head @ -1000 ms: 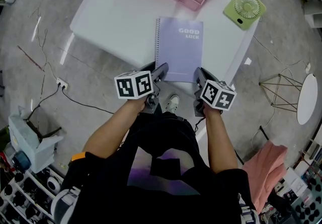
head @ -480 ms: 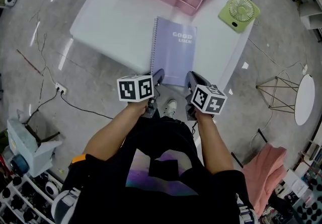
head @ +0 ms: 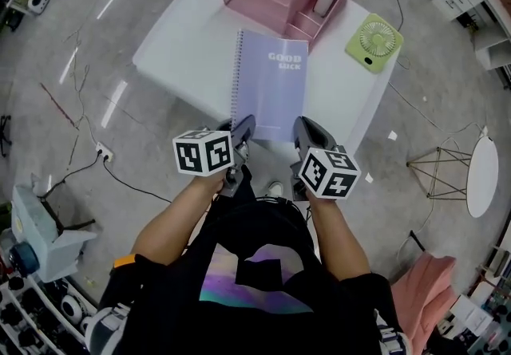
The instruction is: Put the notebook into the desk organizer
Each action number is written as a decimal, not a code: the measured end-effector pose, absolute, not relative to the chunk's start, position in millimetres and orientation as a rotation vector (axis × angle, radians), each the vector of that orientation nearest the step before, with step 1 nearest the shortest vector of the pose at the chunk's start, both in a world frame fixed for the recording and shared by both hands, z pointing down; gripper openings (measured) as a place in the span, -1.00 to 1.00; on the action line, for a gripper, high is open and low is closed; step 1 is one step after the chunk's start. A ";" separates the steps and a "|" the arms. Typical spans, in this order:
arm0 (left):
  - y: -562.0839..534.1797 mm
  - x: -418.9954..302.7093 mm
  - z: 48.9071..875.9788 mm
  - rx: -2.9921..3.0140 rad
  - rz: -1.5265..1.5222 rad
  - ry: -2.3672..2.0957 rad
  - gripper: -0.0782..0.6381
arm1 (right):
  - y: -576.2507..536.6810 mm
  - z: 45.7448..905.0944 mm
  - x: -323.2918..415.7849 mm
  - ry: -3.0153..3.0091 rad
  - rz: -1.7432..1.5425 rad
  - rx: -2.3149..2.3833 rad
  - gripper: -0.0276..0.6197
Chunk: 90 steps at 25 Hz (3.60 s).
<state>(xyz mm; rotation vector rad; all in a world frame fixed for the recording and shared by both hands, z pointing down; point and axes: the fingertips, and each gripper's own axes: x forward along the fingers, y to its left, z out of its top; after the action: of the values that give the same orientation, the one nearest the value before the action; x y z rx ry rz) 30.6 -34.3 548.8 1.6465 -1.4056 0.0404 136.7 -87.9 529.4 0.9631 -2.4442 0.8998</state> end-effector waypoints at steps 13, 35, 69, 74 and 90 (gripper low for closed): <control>-56.1 -43.5 448.1 1.798 -0.083 -1.515 -0.69 | -105.2 424.8 63.0 -2.688 0.693 0.979 -0.81; -287.5 -171.0 344.2 2.204 0.144 -1.177 -0.66 | -274.1 320.7 -60.8 -2.468 0.468 1.695 -0.81; -380.2 -178.6 390.8 2.261 0.660 -1.492 -0.44 | -372.5 358.3 -68.3 -2.111 0.487 1.847 -0.80; -381.0 -182.8 390.9 2.251 0.741 -1.578 -0.35 | -371.7 356.7 -67.6 -2.103 0.471 1.849 -0.79; -379.8 -188.8 394.3 2.181 0.592 -1.577 -0.19 | -358.6 338.5 -59.1 -2.242 0.496 1.863 -0.69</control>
<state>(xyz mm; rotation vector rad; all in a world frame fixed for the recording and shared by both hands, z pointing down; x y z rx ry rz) -188.8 -379.8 394.3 2.1809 -1.5774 0.5916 -59.1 -358.6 338.5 1.8630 -2.2425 0.4961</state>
